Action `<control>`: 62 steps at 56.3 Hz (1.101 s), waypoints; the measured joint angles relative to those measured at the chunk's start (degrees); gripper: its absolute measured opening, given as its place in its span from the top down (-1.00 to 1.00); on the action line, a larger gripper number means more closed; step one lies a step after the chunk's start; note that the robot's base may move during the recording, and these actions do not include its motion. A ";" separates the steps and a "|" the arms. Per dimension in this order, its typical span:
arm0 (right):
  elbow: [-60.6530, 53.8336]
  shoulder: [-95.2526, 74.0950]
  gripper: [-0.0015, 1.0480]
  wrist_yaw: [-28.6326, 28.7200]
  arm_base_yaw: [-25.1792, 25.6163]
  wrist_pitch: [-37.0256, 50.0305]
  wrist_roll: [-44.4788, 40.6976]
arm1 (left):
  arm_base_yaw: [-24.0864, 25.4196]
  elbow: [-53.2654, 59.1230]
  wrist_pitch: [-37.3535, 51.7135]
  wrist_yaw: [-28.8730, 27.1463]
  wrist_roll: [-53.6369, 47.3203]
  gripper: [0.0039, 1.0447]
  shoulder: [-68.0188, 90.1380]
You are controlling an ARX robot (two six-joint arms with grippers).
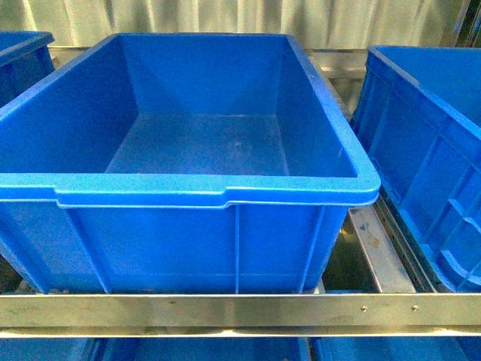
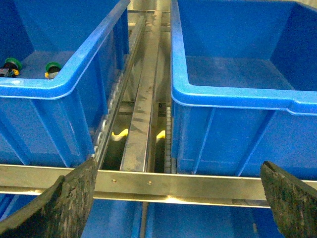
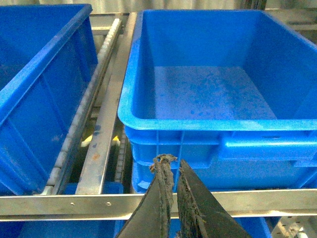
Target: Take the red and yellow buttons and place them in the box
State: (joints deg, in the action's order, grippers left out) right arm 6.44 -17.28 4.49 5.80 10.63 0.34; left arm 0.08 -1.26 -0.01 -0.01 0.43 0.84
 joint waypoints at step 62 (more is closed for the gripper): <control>-4.76 16.94 0.20 -4.52 -5.79 -10.67 -0.11 | 0.00 0.00 0.00 -0.02 0.00 -0.85 0.00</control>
State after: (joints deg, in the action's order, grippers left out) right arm 1.67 -0.34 -0.03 0.01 -0.03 0.23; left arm 0.08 -1.26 -0.01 -0.03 0.43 0.84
